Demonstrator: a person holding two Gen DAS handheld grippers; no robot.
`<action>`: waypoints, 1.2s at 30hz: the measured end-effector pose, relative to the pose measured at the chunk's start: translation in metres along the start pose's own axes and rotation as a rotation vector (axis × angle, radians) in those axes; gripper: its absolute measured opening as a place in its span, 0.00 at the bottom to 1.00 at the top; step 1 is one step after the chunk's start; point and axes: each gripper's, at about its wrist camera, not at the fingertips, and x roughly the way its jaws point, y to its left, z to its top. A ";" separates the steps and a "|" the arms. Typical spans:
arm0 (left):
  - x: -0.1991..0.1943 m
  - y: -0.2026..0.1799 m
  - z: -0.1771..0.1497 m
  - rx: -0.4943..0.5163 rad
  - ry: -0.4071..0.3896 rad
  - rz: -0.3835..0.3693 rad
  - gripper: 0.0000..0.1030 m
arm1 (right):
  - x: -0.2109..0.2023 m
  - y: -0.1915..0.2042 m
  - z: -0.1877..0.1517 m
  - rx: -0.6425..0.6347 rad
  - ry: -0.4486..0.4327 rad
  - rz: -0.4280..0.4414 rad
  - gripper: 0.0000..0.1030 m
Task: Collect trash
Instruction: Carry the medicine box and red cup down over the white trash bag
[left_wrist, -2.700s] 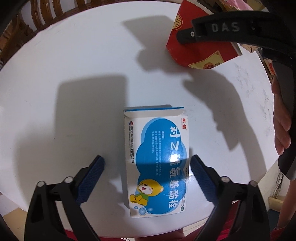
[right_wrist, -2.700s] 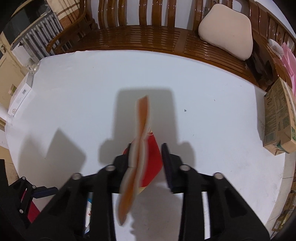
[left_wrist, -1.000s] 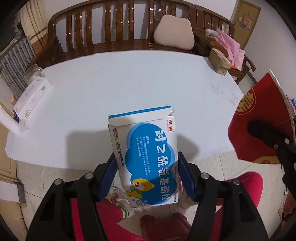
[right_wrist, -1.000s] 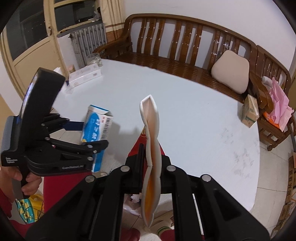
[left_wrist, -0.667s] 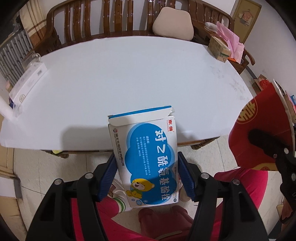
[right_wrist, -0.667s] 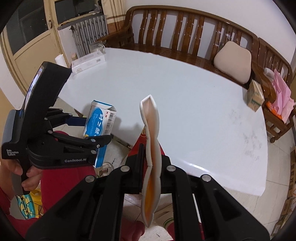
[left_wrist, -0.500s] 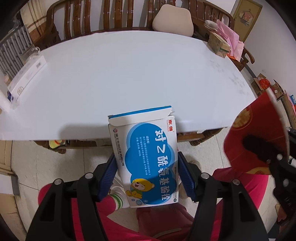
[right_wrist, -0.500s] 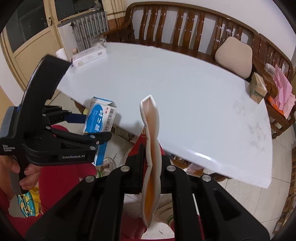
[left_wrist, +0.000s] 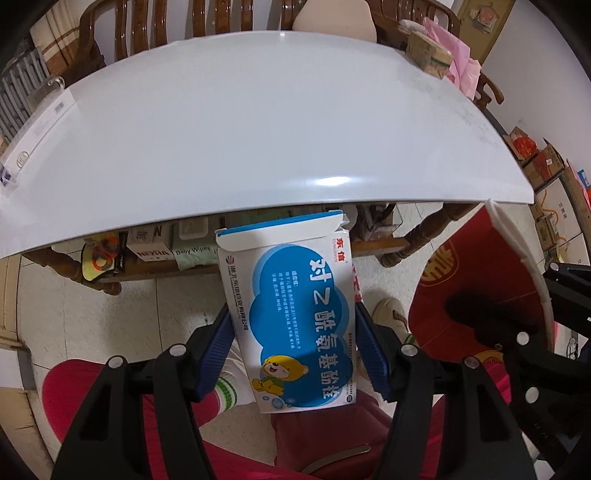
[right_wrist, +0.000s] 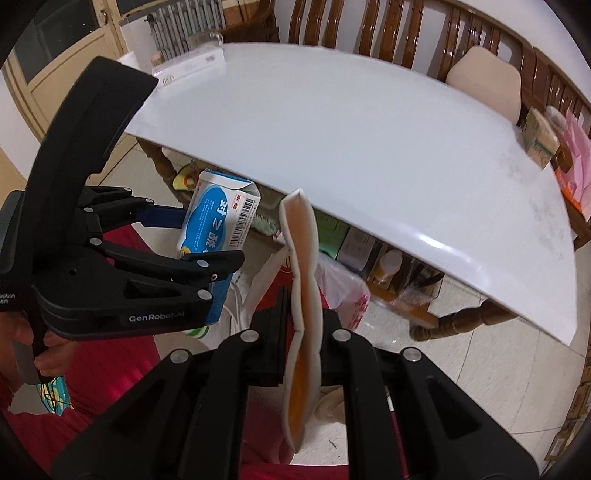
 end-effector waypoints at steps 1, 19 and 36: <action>0.005 0.000 -0.002 0.001 0.006 0.002 0.60 | 0.004 -0.001 -0.001 0.002 0.003 -0.001 0.09; 0.096 0.001 -0.014 -0.002 0.178 -0.027 0.60 | 0.086 -0.025 -0.021 0.080 0.148 0.023 0.09; 0.182 0.021 -0.014 -0.095 0.293 -0.030 0.60 | 0.167 -0.043 -0.032 0.142 0.288 0.048 0.09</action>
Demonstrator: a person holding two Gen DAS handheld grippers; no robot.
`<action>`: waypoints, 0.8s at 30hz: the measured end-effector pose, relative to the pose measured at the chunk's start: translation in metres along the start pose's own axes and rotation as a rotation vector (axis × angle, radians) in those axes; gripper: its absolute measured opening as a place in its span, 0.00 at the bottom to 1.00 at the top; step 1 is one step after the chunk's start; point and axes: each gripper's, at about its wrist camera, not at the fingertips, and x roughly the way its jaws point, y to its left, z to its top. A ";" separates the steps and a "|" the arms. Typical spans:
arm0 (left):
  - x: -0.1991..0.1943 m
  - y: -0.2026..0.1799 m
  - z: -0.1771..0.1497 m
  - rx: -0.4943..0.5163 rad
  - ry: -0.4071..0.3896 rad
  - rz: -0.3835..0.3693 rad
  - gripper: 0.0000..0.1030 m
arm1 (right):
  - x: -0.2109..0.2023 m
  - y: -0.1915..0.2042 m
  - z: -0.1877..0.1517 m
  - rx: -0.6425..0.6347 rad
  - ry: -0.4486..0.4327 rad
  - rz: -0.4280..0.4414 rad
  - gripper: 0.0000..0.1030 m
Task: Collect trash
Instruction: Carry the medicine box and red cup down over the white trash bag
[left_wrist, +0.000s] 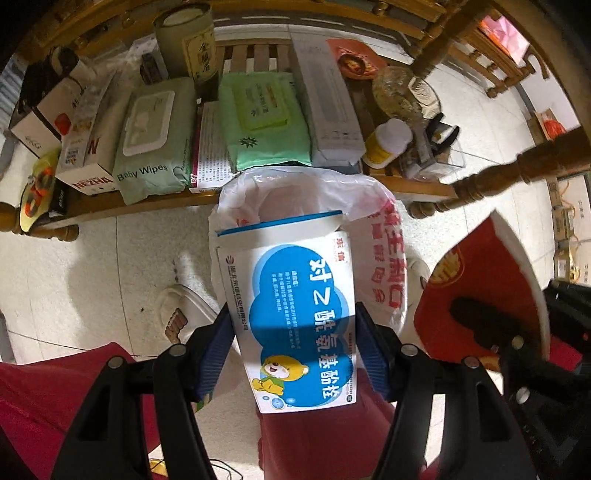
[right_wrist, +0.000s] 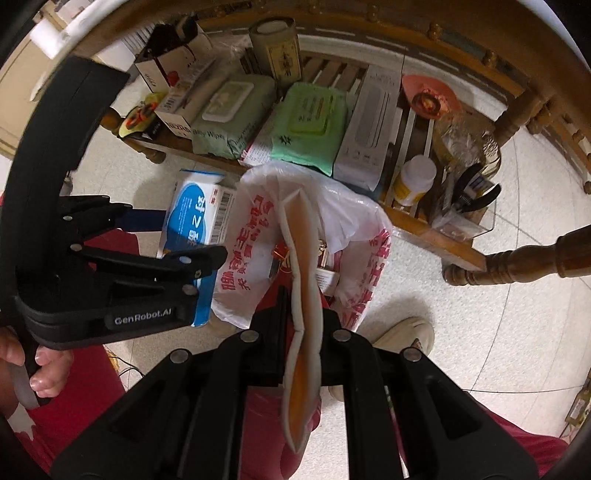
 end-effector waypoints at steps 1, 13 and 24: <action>0.006 0.001 0.002 -0.005 0.004 0.013 0.60 | 0.006 -0.001 0.001 0.004 0.010 0.002 0.09; 0.063 0.011 0.019 -0.054 0.096 0.025 0.60 | 0.067 -0.020 0.009 0.068 0.112 0.028 0.09; 0.099 0.016 0.027 -0.059 0.171 0.049 0.60 | 0.108 -0.032 0.016 0.111 0.180 0.072 0.09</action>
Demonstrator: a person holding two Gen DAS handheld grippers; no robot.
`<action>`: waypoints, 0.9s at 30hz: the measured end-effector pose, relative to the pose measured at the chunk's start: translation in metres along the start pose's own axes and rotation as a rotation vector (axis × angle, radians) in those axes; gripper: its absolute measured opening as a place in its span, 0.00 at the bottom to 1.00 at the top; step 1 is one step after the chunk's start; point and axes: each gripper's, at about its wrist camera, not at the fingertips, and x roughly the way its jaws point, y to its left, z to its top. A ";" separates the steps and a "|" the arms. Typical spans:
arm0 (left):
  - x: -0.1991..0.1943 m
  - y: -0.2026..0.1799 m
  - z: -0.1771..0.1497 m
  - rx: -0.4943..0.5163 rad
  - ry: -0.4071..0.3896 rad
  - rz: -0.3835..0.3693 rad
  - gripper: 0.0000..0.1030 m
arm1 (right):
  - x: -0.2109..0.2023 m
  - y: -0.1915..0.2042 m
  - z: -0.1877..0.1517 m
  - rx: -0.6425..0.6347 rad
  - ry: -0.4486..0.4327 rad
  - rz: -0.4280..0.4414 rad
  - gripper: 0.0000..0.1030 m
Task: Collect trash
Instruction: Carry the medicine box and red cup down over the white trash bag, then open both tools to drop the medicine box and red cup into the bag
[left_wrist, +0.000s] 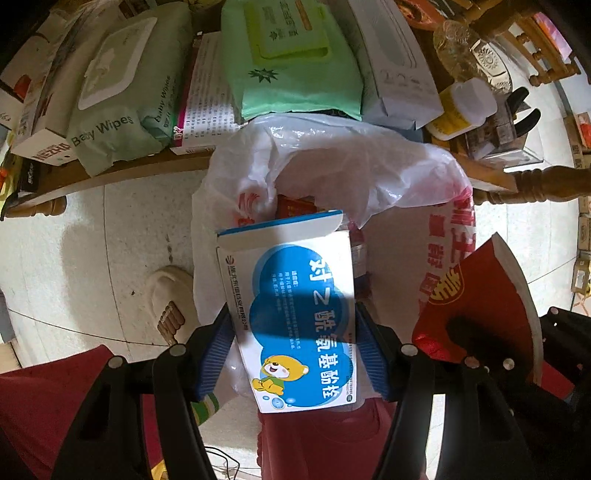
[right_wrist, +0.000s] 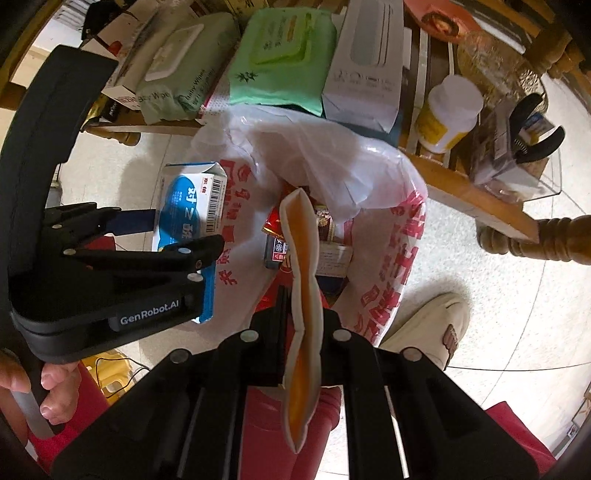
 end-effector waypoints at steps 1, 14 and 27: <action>0.003 0.000 0.001 -0.001 0.007 -0.008 0.60 | 0.002 -0.001 0.000 0.002 0.004 0.003 0.09; 0.022 0.004 0.016 -0.033 0.052 -0.046 0.60 | 0.029 -0.006 0.008 0.025 0.059 0.046 0.09; 0.032 0.009 0.025 -0.078 0.089 -0.073 0.66 | 0.039 -0.012 0.009 0.038 0.085 0.082 0.17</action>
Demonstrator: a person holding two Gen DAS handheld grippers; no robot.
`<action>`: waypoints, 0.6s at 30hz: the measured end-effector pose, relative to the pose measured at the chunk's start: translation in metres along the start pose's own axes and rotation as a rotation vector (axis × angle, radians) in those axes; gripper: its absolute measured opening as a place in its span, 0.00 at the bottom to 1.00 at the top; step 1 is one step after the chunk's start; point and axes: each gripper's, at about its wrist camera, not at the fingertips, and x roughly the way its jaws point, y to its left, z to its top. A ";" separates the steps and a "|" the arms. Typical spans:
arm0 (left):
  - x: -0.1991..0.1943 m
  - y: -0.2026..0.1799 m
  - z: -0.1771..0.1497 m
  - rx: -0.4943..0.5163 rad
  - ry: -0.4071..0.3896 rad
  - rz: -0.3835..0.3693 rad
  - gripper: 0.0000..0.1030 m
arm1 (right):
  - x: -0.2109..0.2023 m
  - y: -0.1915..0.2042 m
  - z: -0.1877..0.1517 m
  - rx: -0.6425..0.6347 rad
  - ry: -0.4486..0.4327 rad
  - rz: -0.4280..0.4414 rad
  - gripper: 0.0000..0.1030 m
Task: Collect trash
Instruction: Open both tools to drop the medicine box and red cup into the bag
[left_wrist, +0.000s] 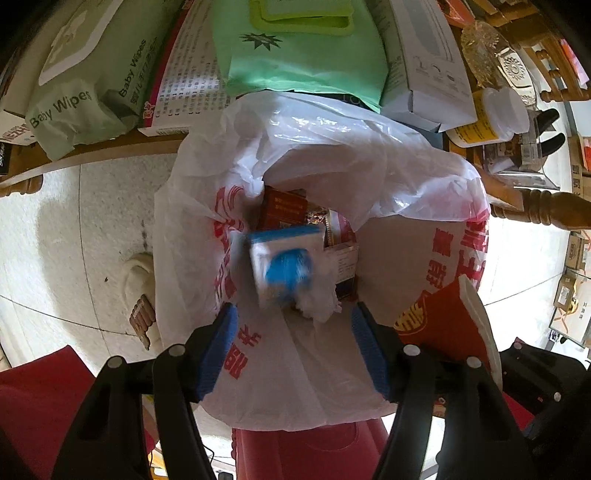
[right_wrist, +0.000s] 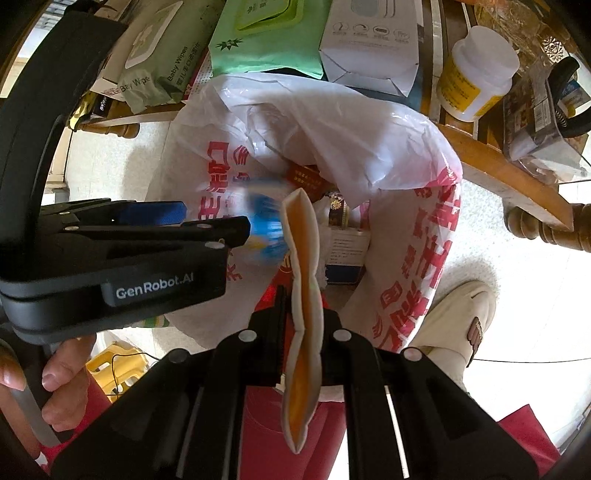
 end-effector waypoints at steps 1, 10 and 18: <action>0.000 0.000 0.000 -0.003 0.001 0.000 0.68 | 0.001 0.000 0.000 0.003 0.001 0.000 0.26; -0.012 0.001 -0.003 -0.002 -0.048 0.078 0.82 | -0.003 0.001 0.001 0.010 -0.012 -0.013 0.49; -0.037 0.011 -0.022 -0.044 -0.121 0.102 0.83 | -0.025 0.005 -0.009 0.018 -0.050 -0.015 0.53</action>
